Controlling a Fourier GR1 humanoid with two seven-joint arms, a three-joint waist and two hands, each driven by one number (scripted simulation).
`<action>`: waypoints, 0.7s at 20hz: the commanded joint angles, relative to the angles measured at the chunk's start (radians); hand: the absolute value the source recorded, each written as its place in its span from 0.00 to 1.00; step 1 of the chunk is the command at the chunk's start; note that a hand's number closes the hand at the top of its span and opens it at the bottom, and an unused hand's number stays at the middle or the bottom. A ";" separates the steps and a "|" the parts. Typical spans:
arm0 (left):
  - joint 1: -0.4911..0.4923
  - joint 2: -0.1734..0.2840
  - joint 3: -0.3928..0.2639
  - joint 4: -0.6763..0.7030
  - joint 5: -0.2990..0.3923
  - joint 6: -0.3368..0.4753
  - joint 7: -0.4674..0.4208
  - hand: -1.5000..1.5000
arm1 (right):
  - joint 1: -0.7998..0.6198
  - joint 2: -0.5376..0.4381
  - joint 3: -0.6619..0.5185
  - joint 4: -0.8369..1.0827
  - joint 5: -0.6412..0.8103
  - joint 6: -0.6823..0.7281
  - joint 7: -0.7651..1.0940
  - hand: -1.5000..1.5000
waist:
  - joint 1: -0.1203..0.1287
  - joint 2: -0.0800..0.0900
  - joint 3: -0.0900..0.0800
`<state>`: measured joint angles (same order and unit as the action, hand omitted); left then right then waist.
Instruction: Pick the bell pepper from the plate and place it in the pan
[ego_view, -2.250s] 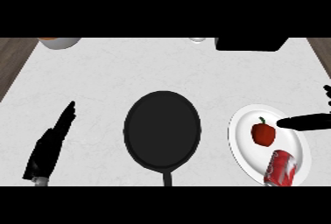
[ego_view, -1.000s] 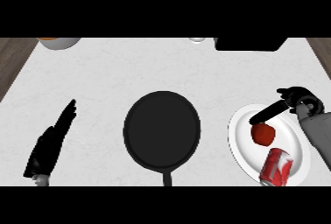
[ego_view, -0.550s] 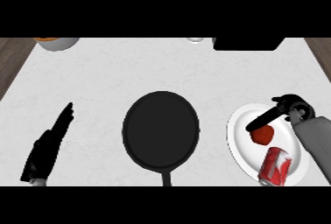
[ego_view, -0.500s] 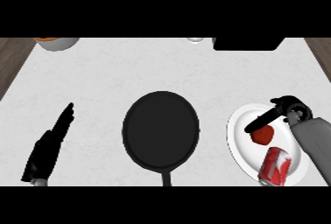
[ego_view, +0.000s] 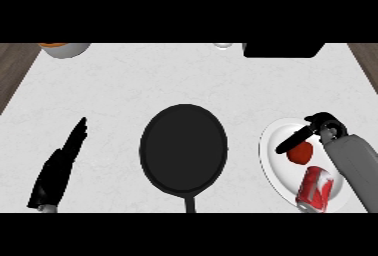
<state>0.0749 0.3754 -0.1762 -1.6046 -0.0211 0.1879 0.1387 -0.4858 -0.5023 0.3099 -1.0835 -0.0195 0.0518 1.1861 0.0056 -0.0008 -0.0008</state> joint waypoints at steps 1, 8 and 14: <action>0.066 0.043 0.027 -0.087 0.016 -0.036 0.006 0.50 | -0.009 0.028 -0.012 0.051 0.020 -0.020 0.142 0.00 | 0.009 -0.001 0.001; -0.027 -0.038 0.015 0.051 -0.022 -0.025 -0.020 0.50 | -0.003 0.059 -0.028 0.138 0.058 -0.029 0.045 0.00 | 0.000 0.003 0.001; -0.033 -0.001 0.077 0.022 0.005 -0.073 0.008 0.50 | -0.001 0.118 -0.074 0.064 0.092 -0.102 0.068 1.00 | -0.005 0.000 0.000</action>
<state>0.0705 0.3586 -0.1358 -1.6039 -0.0359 0.1463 0.1419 -0.4744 -0.4464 0.2590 -1.0080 0.0795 0.0021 1.1145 0.0005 -0.0084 -0.0131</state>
